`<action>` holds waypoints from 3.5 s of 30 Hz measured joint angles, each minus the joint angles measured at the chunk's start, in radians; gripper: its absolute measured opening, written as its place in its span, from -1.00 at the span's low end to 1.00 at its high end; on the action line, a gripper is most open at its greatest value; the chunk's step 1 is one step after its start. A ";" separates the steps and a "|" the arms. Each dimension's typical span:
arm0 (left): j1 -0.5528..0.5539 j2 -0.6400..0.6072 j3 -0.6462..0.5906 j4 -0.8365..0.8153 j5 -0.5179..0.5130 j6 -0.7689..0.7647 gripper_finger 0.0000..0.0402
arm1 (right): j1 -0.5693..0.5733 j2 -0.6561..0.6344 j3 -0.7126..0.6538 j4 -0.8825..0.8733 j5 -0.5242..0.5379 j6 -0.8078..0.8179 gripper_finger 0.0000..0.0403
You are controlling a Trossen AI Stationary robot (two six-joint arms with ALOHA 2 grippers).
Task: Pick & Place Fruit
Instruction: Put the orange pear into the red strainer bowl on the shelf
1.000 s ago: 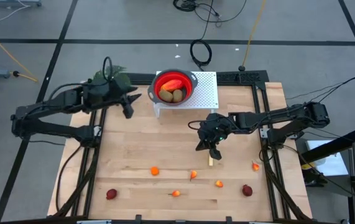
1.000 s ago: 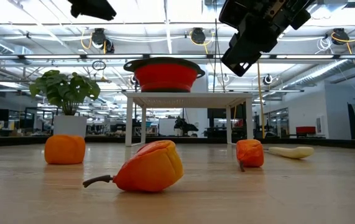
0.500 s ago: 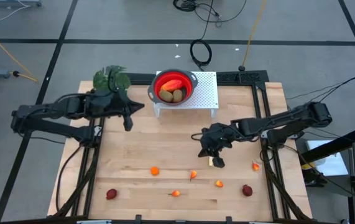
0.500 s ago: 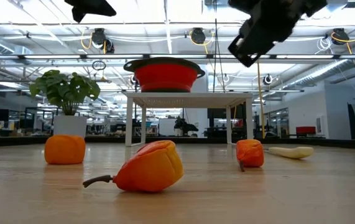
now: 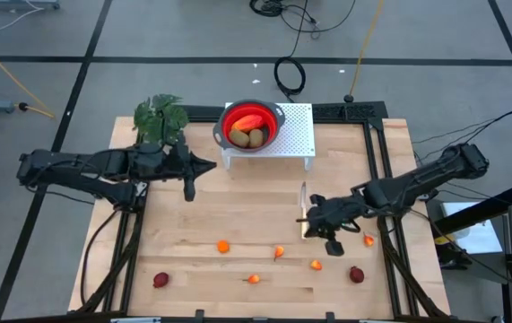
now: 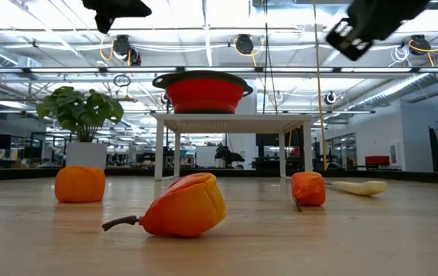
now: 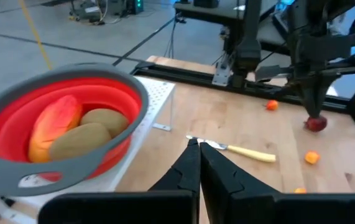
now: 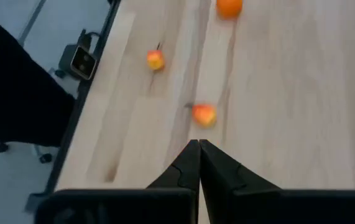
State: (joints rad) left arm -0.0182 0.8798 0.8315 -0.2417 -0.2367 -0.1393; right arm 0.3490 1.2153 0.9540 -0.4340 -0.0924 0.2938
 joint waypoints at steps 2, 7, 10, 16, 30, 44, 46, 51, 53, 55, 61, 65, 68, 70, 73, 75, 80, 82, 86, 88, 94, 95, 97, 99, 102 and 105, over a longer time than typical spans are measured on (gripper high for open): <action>-0.015 0.000 -0.018 0.033 -0.003 0.002 -0.98 | 0.030 -0.013 0.000 -0.062 0.019 0.059 -1.00; -0.046 0.000 -0.054 0.086 -0.028 0.002 -0.97 | 0.089 -0.023 0.000 -0.171 0.020 0.208 -1.00; -0.062 0.000 -0.066 0.084 -0.045 0.003 -0.98 | 0.115 -0.023 0.000 -0.233 0.020 0.319 -1.00; -0.083 0.000 -0.088 0.098 -0.046 0.016 -0.97 | 0.141 -0.023 0.000 -0.395 0.014 0.591 -1.00; -0.085 -0.131 -0.229 0.191 -0.023 0.036 -0.97 | 0.164 -0.023 0.000 -0.574 -0.100 0.781 -1.00; -0.083 -0.371 -0.386 0.193 0.029 0.025 -0.99 | 0.162 -0.023 0.000 -0.696 -0.122 0.988 -0.83; -0.083 -0.389 -0.401 0.193 0.029 0.025 -0.99 | 0.162 -0.023 0.000 -0.700 -0.122 1.012 -0.77; -0.083 -0.423 -0.426 0.190 0.029 0.021 -0.95 | 0.162 -0.023 -0.001 -0.701 -0.122 1.061 -0.56; -0.083 -0.431 -0.433 0.185 0.029 0.021 -0.98 | 0.162 -0.023 -0.001 -0.701 -0.122 1.075 -0.45; -0.083 -0.432 -0.437 0.185 0.029 0.020 -0.99 | 0.162 -0.023 -0.001 -0.705 -0.122 1.082 -0.34; -0.083 -0.431 -0.452 0.185 0.030 -0.001 -0.93 | 0.162 -0.022 -0.013 -0.712 -0.149 1.103 0.00; -0.083 -0.431 -0.457 0.185 0.030 -0.003 -0.98 | 0.162 -0.022 -0.046 -0.711 -0.240 1.158 0.15; -0.083 -0.431 -0.457 0.185 0.029 -0.013 -0.97 | 0.162 -0.022 -0.080 -0.710 -0.291 1.204 0.19; -0.083 -0.430 -0.457 0.186 0.029 -0.017 -0.94 | 0.162 -0.022 -0.098 -0.707 -0.304 1.213 0.19; -0.083 -0.430 -0.457 0.186 0.029 -0.024 -0.92 | 0.162 -0.022 -0.122 -0.695 -0.304 1.213 0.17; -0.083 -0.430 -0.457 0.186 0.029 -0.028 -0.94 | 0.162 -0.022 -0.137 -0.692 -0.303 1.213 0.16; -0.083 -0.430 -0.457 0.188 0.029 -0.035 -0.98 | 0.162 -0.022 -0.169 -0.684 -0.304 1.213 0.13; -0.083 -0.430 -0.457 0.188 0.027 -0.044 -0.95 | 0.162 -0.022 -0.181 -0.670 -0.303 1.213 0.13; -0.083 -0.430 -0.457 0.193 0.027 -0.047 -0.91 | 0.162 -0.022 -0.215 -0.609 -0.305 1.219 0.12; -0.083 -0.430 -0.457 0.193 0.027 -0.047 -0.91 | 0.162 -0.022 -0.237 -0.576 -0.307 1.241 0.12; -0.083 -0.430 -0.457 0.193 0.026 -0.048 -0.98 | 0.162 -0.022 -0.295 -0.533 -0.331 1.312 0.12; -0.083 -0.430 -0.457 0.193 0.026 -0.048 -0.99 | 0.162 -0.022 -0.303 -0.526 -0.331 1.319 0.12; -0.083 -0.430 -0.457 0.193 0.026 -0.048 -0.98 | 0.162 -0.022 -0.315 -0.511 -0.331 1.321 0.12; -0.083 -0.430 -0.457 0.193 0.026 -0.049 -0.95 | 0.162 -0.022 -0.322 -0.496 -0.330 1.321 0.12; -0.083 -0.430 -0.457 0.193 0.026 -0.050 -0.92 | 0.162 -0.022 -0.326 -0.493 -0.330 1.322 0.10; -0.083 -0.430 -0.457 0.193 0.026 -0.049 -0.94 | 0.162 -0.022 -0.327 -0.489 -0.330 1.321 0.07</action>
State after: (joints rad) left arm -0.1013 0.4496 0.3744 -0.0483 -0.2108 -0.1886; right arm 0.5106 1.1934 0.6270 -0.9227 -0.4221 1.6149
